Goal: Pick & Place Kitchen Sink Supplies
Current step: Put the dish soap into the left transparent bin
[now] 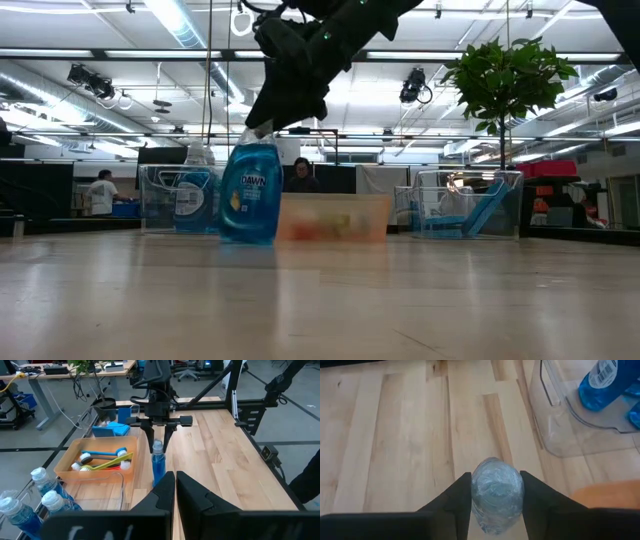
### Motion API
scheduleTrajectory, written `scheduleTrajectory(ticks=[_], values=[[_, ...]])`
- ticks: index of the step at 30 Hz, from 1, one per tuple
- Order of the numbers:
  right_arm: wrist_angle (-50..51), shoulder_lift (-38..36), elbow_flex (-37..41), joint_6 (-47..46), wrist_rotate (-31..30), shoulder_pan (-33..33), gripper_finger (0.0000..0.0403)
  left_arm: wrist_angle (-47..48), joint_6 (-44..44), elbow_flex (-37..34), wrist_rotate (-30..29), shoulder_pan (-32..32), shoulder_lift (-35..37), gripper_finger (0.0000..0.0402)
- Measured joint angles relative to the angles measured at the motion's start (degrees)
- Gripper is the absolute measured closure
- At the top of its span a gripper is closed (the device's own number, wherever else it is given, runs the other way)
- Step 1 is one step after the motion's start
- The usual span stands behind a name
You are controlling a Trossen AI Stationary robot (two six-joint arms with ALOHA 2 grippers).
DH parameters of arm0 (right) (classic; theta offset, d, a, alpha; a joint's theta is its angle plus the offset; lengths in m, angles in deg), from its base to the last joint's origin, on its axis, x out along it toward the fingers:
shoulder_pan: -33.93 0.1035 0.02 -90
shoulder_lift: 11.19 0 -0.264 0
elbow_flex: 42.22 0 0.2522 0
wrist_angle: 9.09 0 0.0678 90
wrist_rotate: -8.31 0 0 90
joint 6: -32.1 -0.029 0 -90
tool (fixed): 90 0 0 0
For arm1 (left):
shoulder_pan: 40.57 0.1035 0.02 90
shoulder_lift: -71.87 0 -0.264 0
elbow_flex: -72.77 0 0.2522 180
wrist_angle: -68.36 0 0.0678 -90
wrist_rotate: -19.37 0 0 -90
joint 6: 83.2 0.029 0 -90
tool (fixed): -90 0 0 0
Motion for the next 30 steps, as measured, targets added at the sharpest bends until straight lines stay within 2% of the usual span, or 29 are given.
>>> scheduleTrajectory(ticks=[10, 16, 23, 30], values=[[0.2, 0.0, 0.1, -0.1, 0.3, -0.2, 0.0171, 0.0, 0.0, 0.0, 0.0, 0.0, 0.0, 0.0378], [1.5, -2.0, 0.2, 1.4, 0.5, -0.7, 0.0133, 0.0, 0.0, 0.0, 0.0, 0.0, 0.0, 0.0378], [3.1, -7.0, 0.2, 4.4, 0.4, -0.1, 0.0125, 0.0, 0.0, 0.0, 0.0, 0.0, 0.0, 0.0378], [3.5, -11.7, 0.2, 5.2, 0.5, 1.4, 0.0141, 0.0, 0.0, 0.0, 0.0, 0.0, 0.0, 0.0378]])
